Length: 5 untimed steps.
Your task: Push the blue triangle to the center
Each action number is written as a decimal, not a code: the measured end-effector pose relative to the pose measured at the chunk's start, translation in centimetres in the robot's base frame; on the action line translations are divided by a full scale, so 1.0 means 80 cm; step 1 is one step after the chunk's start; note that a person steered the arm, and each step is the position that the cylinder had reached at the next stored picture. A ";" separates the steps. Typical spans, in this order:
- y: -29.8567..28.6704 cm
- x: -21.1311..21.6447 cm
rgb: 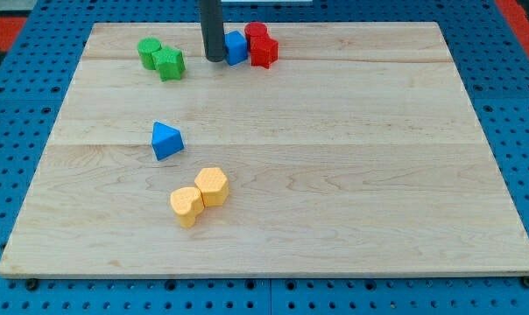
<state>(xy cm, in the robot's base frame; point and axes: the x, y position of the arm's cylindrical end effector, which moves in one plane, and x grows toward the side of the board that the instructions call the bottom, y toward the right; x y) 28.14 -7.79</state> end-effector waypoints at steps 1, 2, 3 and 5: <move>-0.001 0.094; 0.049 0.162; -0.007 0.230; -0.118 0.216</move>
<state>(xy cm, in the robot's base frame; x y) 45.39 -17.22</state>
